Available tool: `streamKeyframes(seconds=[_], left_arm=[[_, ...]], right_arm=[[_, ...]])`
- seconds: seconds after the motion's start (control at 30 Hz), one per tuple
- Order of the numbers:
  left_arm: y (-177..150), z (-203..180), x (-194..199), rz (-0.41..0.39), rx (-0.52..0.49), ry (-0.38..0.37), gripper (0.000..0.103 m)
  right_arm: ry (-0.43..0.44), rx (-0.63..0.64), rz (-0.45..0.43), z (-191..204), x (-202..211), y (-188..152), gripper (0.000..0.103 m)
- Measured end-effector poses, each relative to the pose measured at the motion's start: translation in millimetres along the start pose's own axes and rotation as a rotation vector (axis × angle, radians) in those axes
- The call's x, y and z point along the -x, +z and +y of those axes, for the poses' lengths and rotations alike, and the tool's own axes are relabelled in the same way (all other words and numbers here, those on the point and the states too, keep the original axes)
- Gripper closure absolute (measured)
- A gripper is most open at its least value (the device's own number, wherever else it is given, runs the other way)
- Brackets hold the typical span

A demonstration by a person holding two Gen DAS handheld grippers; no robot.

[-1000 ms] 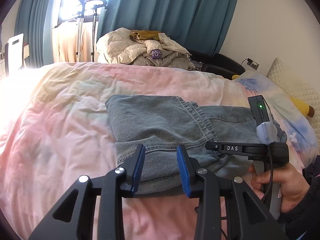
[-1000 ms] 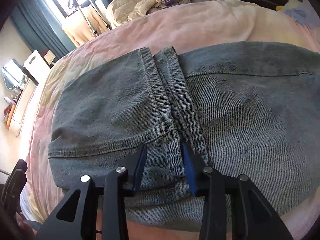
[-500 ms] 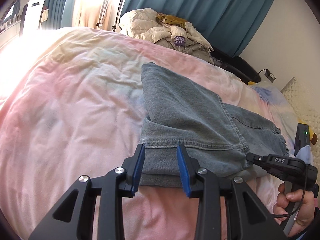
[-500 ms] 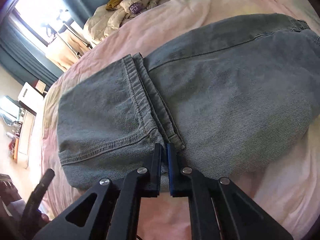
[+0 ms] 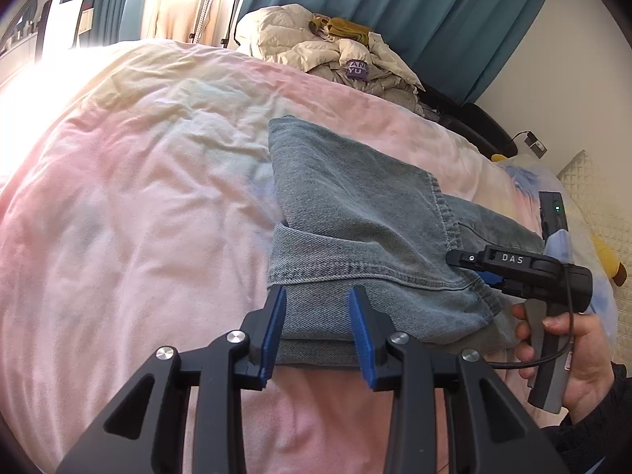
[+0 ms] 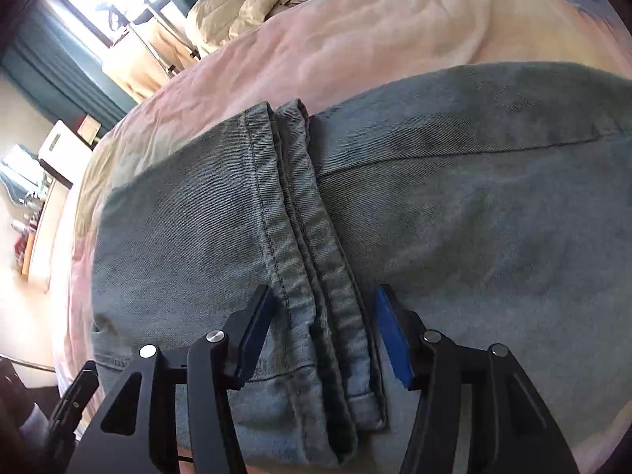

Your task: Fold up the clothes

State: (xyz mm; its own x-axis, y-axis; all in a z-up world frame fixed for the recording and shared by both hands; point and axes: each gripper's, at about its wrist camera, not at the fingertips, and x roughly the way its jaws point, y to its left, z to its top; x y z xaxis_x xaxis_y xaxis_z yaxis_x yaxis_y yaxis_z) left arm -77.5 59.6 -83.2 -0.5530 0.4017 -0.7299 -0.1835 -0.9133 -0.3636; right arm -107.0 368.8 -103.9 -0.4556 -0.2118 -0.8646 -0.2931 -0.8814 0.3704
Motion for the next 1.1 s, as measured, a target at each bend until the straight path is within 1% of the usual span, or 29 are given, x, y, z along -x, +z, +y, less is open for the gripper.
streamKeyframes(seconds=[0.1,0.17,0.2,0.27,0.33,0.37,0.43,0.47,0.53,0.6,0.67,0.7,0.73,0.77,0.8,0.9,0.97,1.03,1.07,1.1], left_arm=[[2,0,-2,0.003,0.009,-0.011,0.069],[4,1,-3,0.006,0.016,-0.018,0.069],[5,1,-3,0.007,0.019,-0.021,0.069],[6,2,-4,0.012,0.03,-0.033,0.069],[7,4,-4,0.018,0.045,-0.047,0.069],[7,6,-3,0.014,0.058,-0.056,0.069],[8,8,0,0.008,0.078,-0.069,0.069],[8,8,0,0.007,0.076,-0.067,0.069],[9,7,1,0.004,0.073,-0.065,0.069],[9,5,3,-0.005,0.06,-0.061,0.069],[9,2,6,-0.016,0.04,-0.054,0.069],[10,2,8,-0.024,0.032,-0.05,0.069],[10,1,10,-0.032,0.024,-0.045,0.069],[11,1,12,-0.04,0.016,-0.04,0.069],[12,1,14,-0.047,0.015,-0.041,0.069],[13,1,15,-0.062,0.018,-0.043,0.069],[12,-1,13,-0.067,0.004,-0.024,0.069],[11,-4,10,-0.064,-0.014,-0.008,0.069],[9,-5,8,-0.057,-0.016,-0.01,0.069],[8,-5,6,-0.044,-0.012,-0.022,0.069]], right_arm=[[-0.007,0.05,0.017,2,-7,7,0.048],[-0.012,0.083,0.029,3,-12,12,0.045],[-0.007,0.095,0.033,4,-14,14,0.039],[0.051,0.098,0.037,6,-12,15,0.039],[0.154,0.089,0.052,11,-6,15,0.045],[0.205,0.098,0.054,13,-4,15,0.046],[0.242,0.11,0.065,15,-4,15,0.046],[0.226,0.108,0.075,15,-7,15,0.046],[0.178,0.111,0.094,13,-15,13,0.053],[0.15,0.106,0.094,13,-17,12,0.057],[0.122,0.093,0.075,16,-12,11,0.068],[0.121,0.088,0.064,18,-7,9,0.079],[0.118,0.082,0.05,21,-3,7,0.084],[0.107,0.078,0.026,24,3,6,0.085],[0.096,0.086,-0.007,29,13,4,0.089],[0.08,0.101,-0.114,36,46,-2,0.091],[0.07,0.092,-0.178,33,68,-5,0.091],[0.024,0.067,-0.238,20,88,-8,0.091],[-0.012,0.054,-0.265,10,97,-8,0.091],[-0.046,0.039,-0.271,-1,102,-7,0.091]])
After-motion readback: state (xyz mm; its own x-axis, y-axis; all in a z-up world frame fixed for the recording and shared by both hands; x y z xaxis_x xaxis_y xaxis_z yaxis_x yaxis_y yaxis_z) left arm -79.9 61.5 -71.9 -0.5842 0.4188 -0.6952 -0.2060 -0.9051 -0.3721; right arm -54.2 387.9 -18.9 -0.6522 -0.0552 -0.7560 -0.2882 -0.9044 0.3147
